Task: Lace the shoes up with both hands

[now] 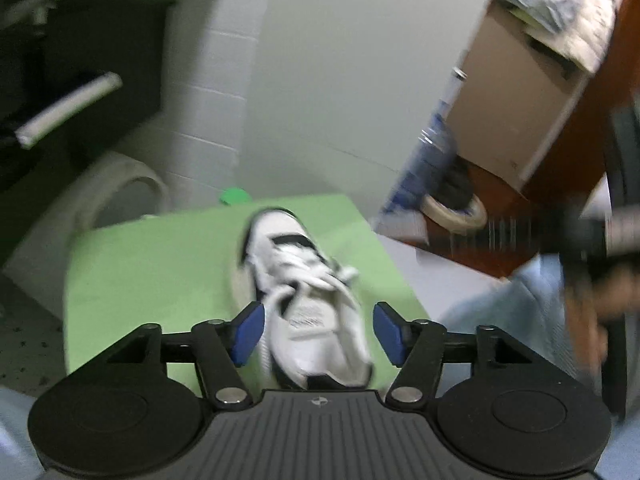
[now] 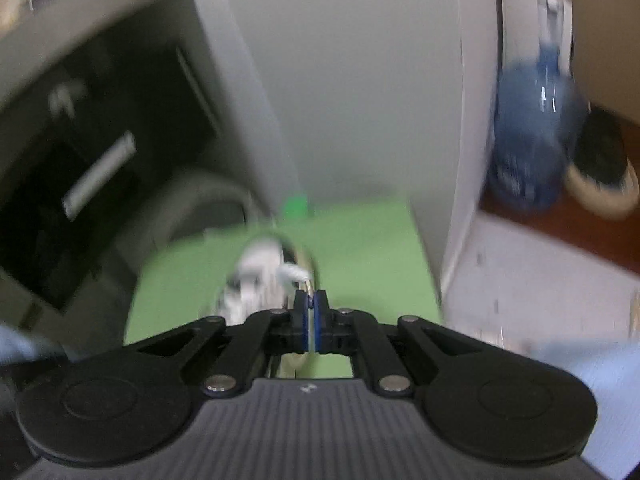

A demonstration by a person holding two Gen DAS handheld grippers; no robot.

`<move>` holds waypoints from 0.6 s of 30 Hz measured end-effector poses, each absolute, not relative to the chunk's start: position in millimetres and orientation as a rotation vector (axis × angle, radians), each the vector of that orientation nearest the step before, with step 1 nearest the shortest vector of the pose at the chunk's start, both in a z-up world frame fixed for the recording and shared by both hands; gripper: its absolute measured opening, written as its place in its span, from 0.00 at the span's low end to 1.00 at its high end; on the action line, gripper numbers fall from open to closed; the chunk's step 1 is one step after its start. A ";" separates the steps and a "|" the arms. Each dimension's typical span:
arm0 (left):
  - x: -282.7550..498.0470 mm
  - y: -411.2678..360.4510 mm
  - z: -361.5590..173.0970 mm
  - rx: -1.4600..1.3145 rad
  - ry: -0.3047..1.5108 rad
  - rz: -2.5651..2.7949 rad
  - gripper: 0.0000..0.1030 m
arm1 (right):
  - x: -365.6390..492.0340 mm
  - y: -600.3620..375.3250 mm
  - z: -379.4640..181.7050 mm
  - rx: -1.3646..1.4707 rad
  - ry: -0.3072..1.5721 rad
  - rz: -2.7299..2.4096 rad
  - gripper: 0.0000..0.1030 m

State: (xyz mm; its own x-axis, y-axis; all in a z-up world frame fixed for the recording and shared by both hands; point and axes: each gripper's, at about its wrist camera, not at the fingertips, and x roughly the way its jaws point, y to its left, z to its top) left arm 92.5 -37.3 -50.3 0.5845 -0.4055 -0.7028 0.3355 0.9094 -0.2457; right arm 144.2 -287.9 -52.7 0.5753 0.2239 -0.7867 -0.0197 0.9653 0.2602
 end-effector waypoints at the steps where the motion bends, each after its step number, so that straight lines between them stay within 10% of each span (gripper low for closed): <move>1: 94.0 -35.9 -49.4 -0.090 0.839 -0.409 0.62 | 139.7 -283.1 -63.4 0.230 0.996 0.125 0.03; 18: 87.9 -20.1 -29.0 -0.142 0.947 -0.218 0.78 | 95.6 -267.9 -77.3 0.481 1.180 0.076 0.18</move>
State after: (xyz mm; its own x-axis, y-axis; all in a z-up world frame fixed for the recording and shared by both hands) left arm 87.9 -20.1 -29.0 0.5649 -0.2463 -0.7875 0.1228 0.9689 -0.2150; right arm 95.6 -267.9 -77.3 0.3910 0.3044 -0.8686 0.1906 0.8965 0.3999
